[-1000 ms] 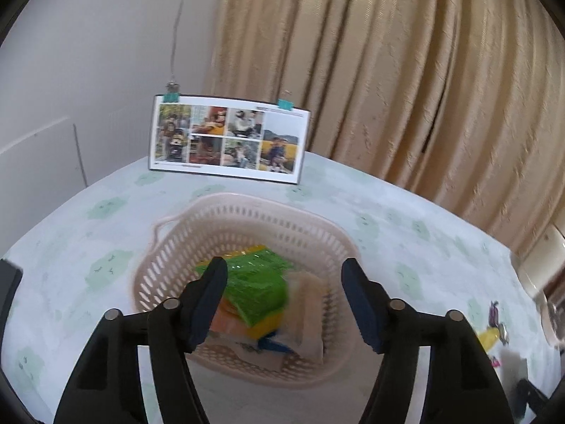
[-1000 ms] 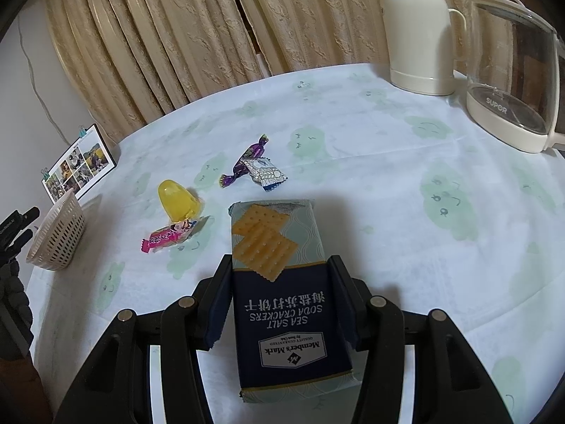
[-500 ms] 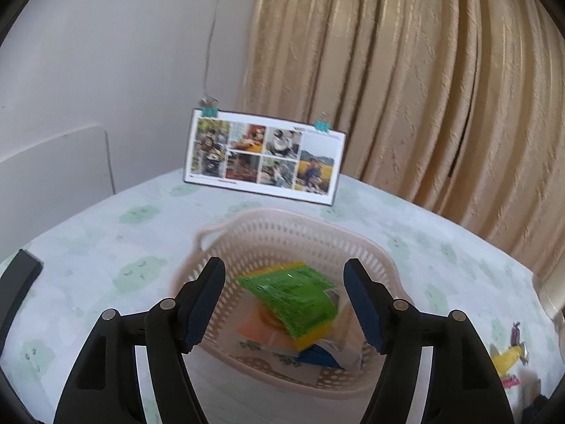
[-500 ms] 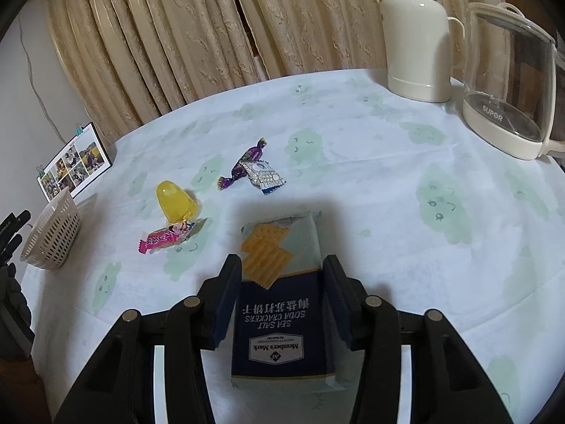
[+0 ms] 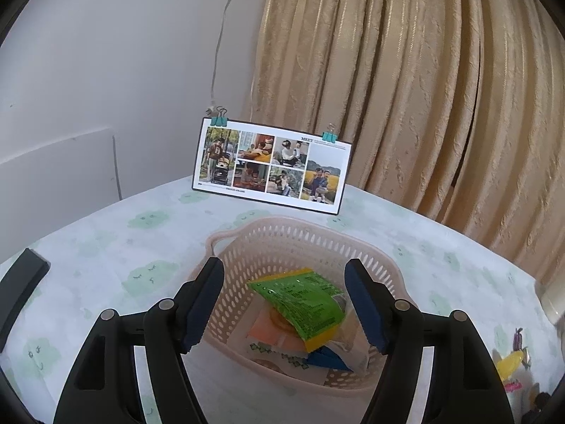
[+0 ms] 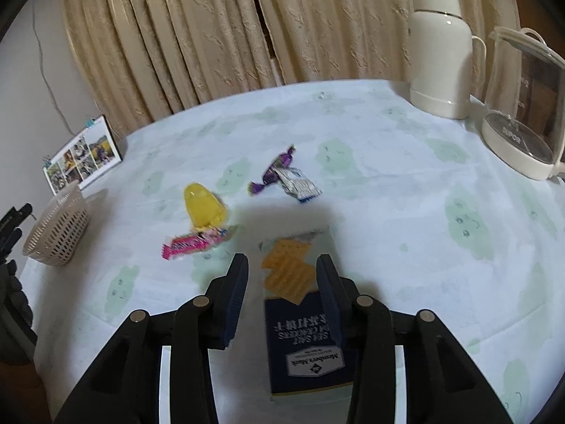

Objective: Organize snacks
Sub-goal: 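Carry the blue cracker box over the basket and open the right tool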

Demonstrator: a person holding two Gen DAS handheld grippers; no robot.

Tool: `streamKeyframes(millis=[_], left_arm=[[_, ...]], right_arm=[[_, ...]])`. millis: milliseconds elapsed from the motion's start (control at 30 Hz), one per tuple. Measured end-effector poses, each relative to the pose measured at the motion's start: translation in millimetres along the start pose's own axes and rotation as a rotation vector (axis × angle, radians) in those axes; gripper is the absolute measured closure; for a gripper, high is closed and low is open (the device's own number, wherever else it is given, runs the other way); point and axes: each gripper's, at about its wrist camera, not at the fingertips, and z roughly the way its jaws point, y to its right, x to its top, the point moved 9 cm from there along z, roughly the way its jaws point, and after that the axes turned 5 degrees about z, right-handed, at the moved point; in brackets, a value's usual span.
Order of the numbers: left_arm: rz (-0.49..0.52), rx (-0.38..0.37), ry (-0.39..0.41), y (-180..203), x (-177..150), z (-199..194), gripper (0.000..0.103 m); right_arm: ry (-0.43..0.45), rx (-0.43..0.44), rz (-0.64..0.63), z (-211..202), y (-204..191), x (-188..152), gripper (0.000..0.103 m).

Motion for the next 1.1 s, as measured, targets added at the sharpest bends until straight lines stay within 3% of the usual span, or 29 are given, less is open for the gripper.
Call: streamKeyframes(millis=[33, 133, 167, 300, 400, 467, 633, 800, 1100], left_arm=[[0.001, -0.003, -0.001, 1.0, -0.5, -0.7, 0.032], [0.003, -0.005, -0.002, 2.7, -1.8, -1.8, 0.031], [0.003, -0.006, -0.002, 3.1, -2.0, -1.9, 0.031], [0.004, -0.005, -0.004, 3.2, -1.6, -2.1, 0.031], [0.004, -0.003, -0.004, 3.8, -1.6, -3.6, 0.031], [0.002, -0.004, -0.004, 3.2, -1.6, -3.1, 0.031], [-0.014, 0.001, -0.009, -0.6, -2.1, -1.4, 0.031], [-0.035, 0.012, -0.007, -5.9, -0.8, -2.7, 0.031], [-0.12, 0.064, 0.012, -30.1, 3.7, -6.3, 0.031]], right_arm=[[0.002, -0.01, -0.002, -0.6, 1.7, -0.8, 0.06], [0.006, -0.045, -0.014, -3.2, 6.7, -2.2, 0.035], [0.0, -0.054, -0.023, -2.7, 7.7, -3.4, 0.033], [-0.06, -0.088, -0.055, 6.9, 11.0, -12.5, 0.033], [-0.09, -0.101, -0.077, 12.4, 10.3, -15.8, 0.043], [-0.087, -0.116, -0.095, 12.5, 9.2, -16.4, 0.052], [-0.075, -0.11, -0.107, 10.8, 5.5, -16.0, 0.055], [-0.04, -0.041, -0.097, 2.2, -15.3, -10.4, 0.055], [-0.003, 0.184, -0.177, -5.5, -123.9, 16.0, 0.055]])
